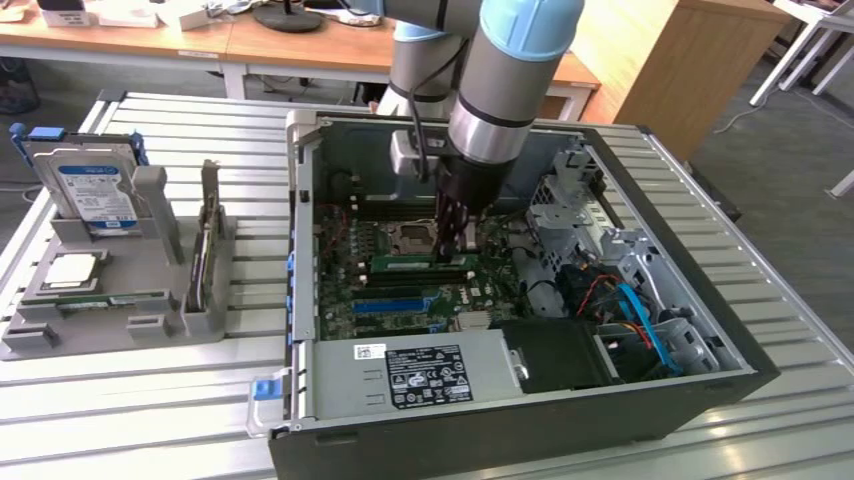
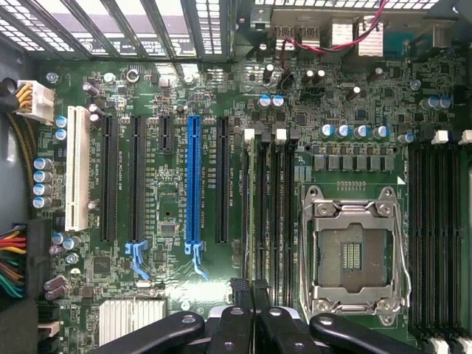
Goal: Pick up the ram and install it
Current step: 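Insert the ram into the slot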
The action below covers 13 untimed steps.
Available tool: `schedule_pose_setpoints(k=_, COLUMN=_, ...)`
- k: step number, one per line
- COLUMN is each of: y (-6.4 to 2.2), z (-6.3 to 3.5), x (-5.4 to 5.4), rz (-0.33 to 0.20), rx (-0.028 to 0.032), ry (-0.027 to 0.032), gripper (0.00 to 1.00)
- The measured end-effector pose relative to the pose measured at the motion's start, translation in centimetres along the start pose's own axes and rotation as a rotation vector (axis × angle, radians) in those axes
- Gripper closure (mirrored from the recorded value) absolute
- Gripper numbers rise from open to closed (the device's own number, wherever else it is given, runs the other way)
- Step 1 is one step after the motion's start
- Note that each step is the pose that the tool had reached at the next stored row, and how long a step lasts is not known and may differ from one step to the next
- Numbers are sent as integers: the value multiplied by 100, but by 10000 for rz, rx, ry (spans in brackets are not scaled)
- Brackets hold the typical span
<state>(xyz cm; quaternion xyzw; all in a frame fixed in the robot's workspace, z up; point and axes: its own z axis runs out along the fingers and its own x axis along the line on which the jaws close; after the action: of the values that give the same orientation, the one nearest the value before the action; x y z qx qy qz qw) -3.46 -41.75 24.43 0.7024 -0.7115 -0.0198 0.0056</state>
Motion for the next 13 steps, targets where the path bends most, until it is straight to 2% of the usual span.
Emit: schedule_pose_setpoints(k=13, y=-2, z=58, x=1, rz=1, rx=-1, ry=2, gripper=88)
